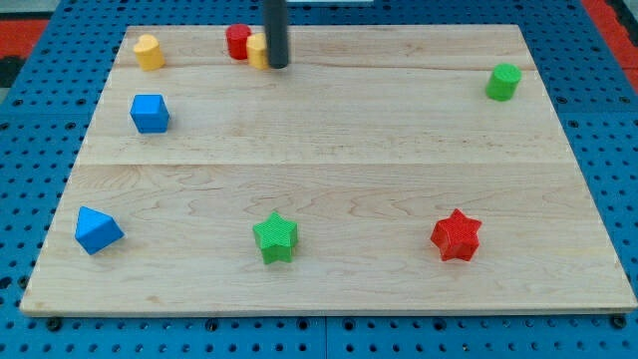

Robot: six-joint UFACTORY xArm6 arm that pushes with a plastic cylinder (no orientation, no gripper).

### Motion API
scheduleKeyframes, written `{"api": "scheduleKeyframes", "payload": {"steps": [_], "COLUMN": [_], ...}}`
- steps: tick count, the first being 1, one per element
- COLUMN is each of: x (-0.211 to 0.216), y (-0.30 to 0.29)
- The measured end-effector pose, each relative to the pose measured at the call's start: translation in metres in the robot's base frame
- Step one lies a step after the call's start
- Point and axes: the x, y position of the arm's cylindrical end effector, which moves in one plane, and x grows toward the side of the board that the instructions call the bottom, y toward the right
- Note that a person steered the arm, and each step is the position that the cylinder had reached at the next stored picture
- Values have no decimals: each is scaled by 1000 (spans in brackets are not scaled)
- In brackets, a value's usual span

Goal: Separate the yellow hexagon and red circle on the board

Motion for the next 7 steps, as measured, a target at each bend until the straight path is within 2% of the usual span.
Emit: {"api": "scheduleKeyframes", "payload": {"steps": [1, 2, 3, 4, 5, 6, 7], "x": [0, -6, -70, -80, -57, -42, -61], "y": [27, 85, 30, -22, -52, -52, -22]}}
